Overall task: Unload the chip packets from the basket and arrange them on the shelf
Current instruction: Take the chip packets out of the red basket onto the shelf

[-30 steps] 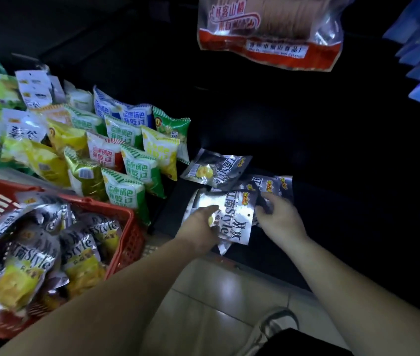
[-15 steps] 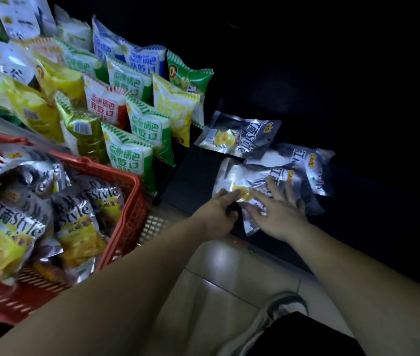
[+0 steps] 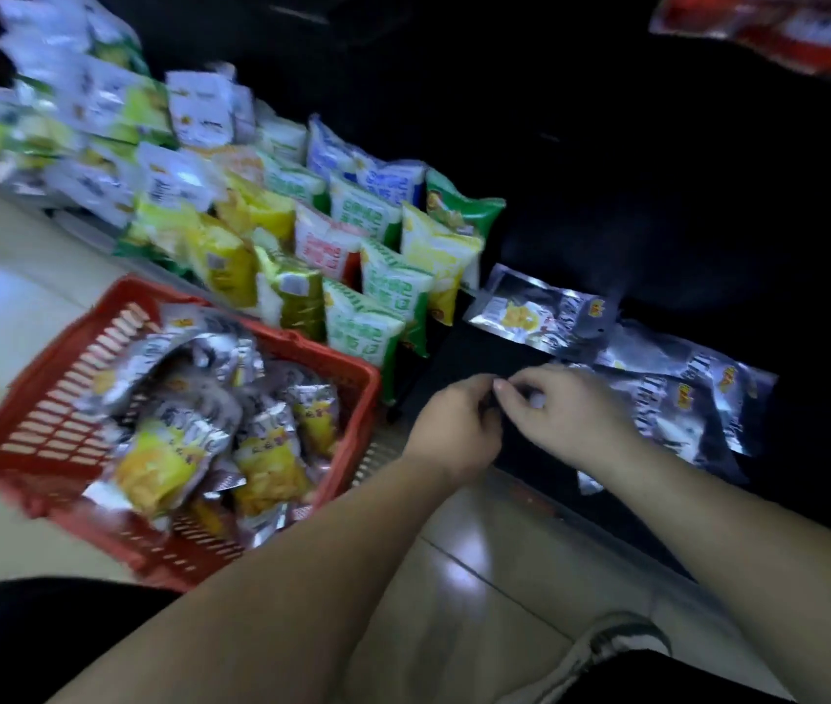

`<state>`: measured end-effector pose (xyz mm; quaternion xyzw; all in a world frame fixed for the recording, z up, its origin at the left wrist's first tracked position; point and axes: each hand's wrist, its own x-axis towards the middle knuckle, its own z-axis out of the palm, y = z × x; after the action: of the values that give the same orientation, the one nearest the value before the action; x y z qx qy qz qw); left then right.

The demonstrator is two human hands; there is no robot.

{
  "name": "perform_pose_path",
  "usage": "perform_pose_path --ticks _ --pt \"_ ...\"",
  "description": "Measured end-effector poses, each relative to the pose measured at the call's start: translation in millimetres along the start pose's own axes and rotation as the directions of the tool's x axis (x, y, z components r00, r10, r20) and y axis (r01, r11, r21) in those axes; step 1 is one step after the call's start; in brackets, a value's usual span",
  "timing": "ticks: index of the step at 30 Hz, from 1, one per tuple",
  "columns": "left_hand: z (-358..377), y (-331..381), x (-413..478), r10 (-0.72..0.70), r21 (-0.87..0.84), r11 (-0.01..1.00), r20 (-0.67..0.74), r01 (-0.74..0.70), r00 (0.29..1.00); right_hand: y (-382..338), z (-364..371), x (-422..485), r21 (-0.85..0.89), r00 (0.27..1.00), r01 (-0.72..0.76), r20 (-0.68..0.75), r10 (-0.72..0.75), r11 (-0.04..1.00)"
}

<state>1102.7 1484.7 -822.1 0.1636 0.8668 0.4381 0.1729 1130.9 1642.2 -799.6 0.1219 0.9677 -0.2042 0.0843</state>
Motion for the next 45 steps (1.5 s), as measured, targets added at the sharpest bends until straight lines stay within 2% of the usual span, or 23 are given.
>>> perform_pose_path --ticks 3,6,8,11,14,15,16,18,20,23,25,29,34,40,42,45 --pt "-64.5 -14.2 -21.4 -0.022 0.047 0.998 -0.119 0.028 0.993 -81.1 -0.2 3.9 0.039 0.988 0.153 0.004 -0.153 0.987" --pt "-128.6 -42.9 -44.9 -0.076 0.071 0.993 -0.245 0.097 0.967 -150.8 17.5 14.1 0.128 0.968 0.235 0.058 -0.244 0.964" --pt "-166.8 -72.9 -59.3 -0.178 0.105 0.970 -0.294 0.217 0.939 -189.7 42.2 25.8 0.200 0.940 0.269 0.158 -0.302 0.942" --pt "-219.0 -124.7 -73.7 -0.315 0.252 0.874 -0.360 0.416 0.878 -227.9 88.8 38.8 0.303 0.896 0.254 0.284 -0.342 0.918" --pt "-268.9 -158.7 -68.8 -0.153 0.489 0.771 -0.480 0.408 0.864 -243.0 131.3 53.9 0.346 0.874 0.206 0.355 -0.331 0.915" --pt "-282.1 -166.5 -62.9 -0.139 0.549 0.724 -0.475 0.416 0.869 -245.7 142.7 60.6 0.359 0.877 0.189 0.357 -0.322 0.914" --pt "-292.0 -173.1 -56.6 -0.193 0.582 0.678 -0.447 0.448 0.874 -247.6 152.3 67.5 0.378 0.883 0.173 0.350 -0.313 0.909" --pt "-299.8 -186.7 -45.8 -0.435 0.579 0.618 -0.313 0.532 0.844 -252.7 164.9 81.9 0.427 0.887 0.101 0.370 -0.276 0.898" --pt "-292.3 -205.6 -36.7 -0.623 0.548 0.594 -0.148 0.588 0.768 -254.8 175.0 93.6 0.424 0.852 0.064 0.449 -0.271 0.903" --pt "-263.9 -221.4 -30.5 -0.716 0.484 0.606 -0.016 0.632 0.698 -240.4 185.7 101.2 0.243 0.814 0.144 0.523 -0.254 0.959" --pt "-242.9 -224.5 -30.3 -0.715 0.493 0.604 -0.012 0.626 0.699 -225.0 191.4 96.7 0.182 0.805 0.171 0.541 -0.244 0.968" --pt "-223.7 -225.0 -32.8 -0.657 0.522 0.629 -0.038 0.575 0.753 -214.6 191.6 79.4 0.221 0.841 0.178 0.471 -0.265 0.959" --pt "-222.2 -212.6 -42.2 -0.482 0.517 0.732 -0.067 0.443 0.874 -202.8 188.8 54.0 0.300 0.881 0.058 0.433 -0.190 0.952" --pt "-174.7 -219.8 -71.4 -0.536 0.622 0.623 -0.103 0.475 0.838 -235.8 186.3 68.5 0.483 0.917 0.009 0.345 -0.199 0.875" --pt "-181.4 -226.6 -65.8 -0.506 0.575 0.667 -0.119 0.474 0.855 -249.4 185.5 81.5 0.551 0.917 -0.043 0.354 -0.186 0.834" --pt "-203.2 -235.3 -67.3 -0.466 0.418 0.769 -0.151 0.483 0.872 -257.3 182.3 95.2 0.597 0.906 -0.127 0.395 -0.153 0.792"
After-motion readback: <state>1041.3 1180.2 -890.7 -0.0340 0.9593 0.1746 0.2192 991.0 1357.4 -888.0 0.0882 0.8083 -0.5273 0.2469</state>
